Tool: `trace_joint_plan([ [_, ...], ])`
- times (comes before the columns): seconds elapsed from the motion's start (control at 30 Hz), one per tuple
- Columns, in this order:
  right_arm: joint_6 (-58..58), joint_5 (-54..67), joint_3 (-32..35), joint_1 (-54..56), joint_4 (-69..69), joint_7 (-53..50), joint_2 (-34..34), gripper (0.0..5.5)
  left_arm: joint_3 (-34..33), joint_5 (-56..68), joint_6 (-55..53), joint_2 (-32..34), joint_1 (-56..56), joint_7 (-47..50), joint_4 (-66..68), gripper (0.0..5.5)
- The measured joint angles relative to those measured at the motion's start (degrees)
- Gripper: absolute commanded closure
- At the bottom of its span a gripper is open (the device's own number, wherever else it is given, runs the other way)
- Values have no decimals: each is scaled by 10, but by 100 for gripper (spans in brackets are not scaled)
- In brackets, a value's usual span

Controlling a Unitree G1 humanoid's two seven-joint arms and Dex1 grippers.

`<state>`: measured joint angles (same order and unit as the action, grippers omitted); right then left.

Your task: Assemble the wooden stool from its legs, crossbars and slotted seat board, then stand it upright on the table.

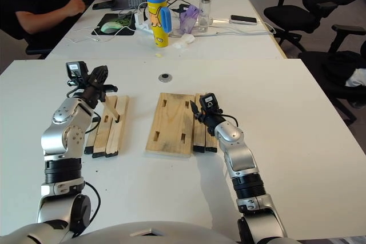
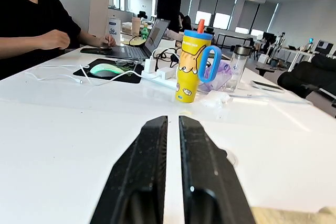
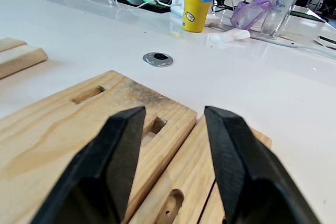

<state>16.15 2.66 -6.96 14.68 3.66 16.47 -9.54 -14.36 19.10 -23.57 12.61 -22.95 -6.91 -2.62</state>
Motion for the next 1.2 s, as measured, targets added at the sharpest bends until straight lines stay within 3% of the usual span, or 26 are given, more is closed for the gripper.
trace_joint_plan([
  [0.33, -1, 0, 0, 0, 0, -2, 0, 342, 0, 3, 18, 11, -76, 7, -56, 509],
  [0.5, -1, 0, -1, 0, 0, -4, 3, 342, 47, -10, 4, -19, 29, -6, -7, 509],
  [0.7, -5, -1, -1, 0, 1, -5, 2, 342, 30, 3, 44, -34, 47, -12, -14, 509],
  [1.0, -10, -5, 1, 0, 5, -6, 3, 342, 25, -12, 71, -28, 21, 9, -108, 390],
  [1.2, -11, -5, 11, -6, -1, -10, 3, 342, 24, -7, 14, -2, 75, 11, -215, 308],
])
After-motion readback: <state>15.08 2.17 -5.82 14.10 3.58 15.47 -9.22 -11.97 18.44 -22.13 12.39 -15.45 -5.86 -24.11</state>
